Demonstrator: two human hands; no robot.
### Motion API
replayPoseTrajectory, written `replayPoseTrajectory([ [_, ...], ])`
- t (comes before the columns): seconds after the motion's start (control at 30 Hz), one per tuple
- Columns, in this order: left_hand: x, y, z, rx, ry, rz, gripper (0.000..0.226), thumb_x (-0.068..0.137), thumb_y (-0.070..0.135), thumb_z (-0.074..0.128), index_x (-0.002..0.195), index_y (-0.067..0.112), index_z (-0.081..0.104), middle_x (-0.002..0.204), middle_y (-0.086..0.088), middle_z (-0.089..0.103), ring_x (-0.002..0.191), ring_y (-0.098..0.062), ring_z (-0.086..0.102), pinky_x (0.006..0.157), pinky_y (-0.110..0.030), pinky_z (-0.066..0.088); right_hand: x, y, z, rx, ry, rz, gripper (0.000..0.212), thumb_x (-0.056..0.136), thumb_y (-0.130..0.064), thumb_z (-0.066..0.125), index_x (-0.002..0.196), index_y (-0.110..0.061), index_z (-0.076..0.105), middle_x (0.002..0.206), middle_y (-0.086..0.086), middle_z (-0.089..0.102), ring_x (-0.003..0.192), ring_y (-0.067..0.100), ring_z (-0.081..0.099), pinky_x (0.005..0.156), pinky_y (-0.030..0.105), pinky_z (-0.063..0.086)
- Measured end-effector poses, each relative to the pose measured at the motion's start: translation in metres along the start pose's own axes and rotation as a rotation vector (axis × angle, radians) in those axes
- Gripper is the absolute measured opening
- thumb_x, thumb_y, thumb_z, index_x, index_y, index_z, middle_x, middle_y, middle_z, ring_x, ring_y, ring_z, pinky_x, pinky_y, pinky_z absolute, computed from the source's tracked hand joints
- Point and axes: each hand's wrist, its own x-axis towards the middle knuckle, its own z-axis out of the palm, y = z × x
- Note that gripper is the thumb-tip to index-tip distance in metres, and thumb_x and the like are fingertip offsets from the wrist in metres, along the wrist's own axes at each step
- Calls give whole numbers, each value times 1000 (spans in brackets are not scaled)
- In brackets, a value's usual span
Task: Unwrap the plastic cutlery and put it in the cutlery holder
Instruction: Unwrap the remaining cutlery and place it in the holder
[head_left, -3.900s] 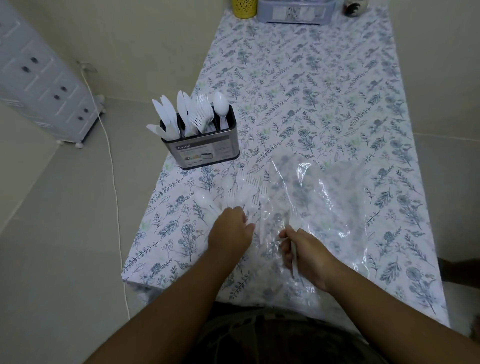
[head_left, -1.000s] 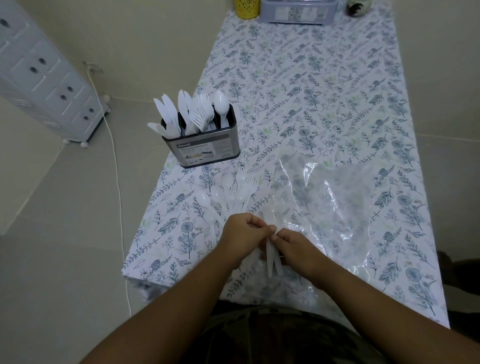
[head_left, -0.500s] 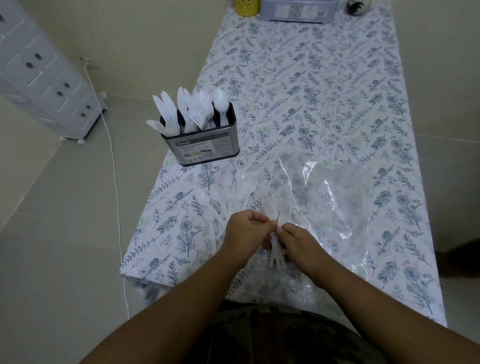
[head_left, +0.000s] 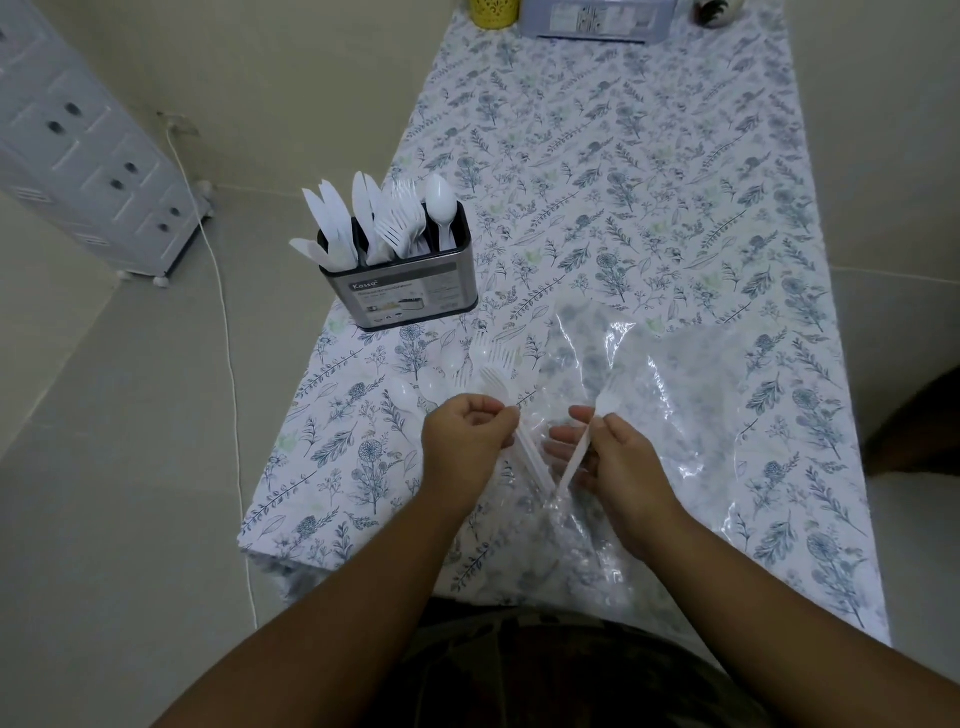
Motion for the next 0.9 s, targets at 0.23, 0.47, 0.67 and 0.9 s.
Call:
replayPoseTrajectory([
  [0.23,-7,4,2,66,-237,-12,17,81,9,80,92,2,69,61,0,68,65,-18,71,72,-34,62,-7,7,4,-226,-214,0,23,103,-18,55,106,-6,75,99,14,79,89,27,78,79,39,64],
  [0.47,-10,3,5,189,-303,40,14,92,21,70,99,8,71,76,-4,75,71,-11,72,68,-22,58,-3,11,-4,-121,-208,48,14,92,-8,70,102,-4,78,96,16,79,88,29,78,72,33,63],
  [0.67,6,-6,-2,695,-168,309,14,93,19,64,102,15,72,89,4,71,81,-8,66,70,-13,49,1,21,-8,-161,-144,92,19,89,-11,75,97,6,74,90,23,77,87,36,77,77,43,64],
  [0.9,40,-9,-3,1009,-38,257,20,89,28,71,99,11,65,92,-4,67,87,-21,63,76,-36,56,3,31,-16,-99,-112,175,20,89,-10,75,97,8,74,94,23,78,90,32,77,89,51,61],
])
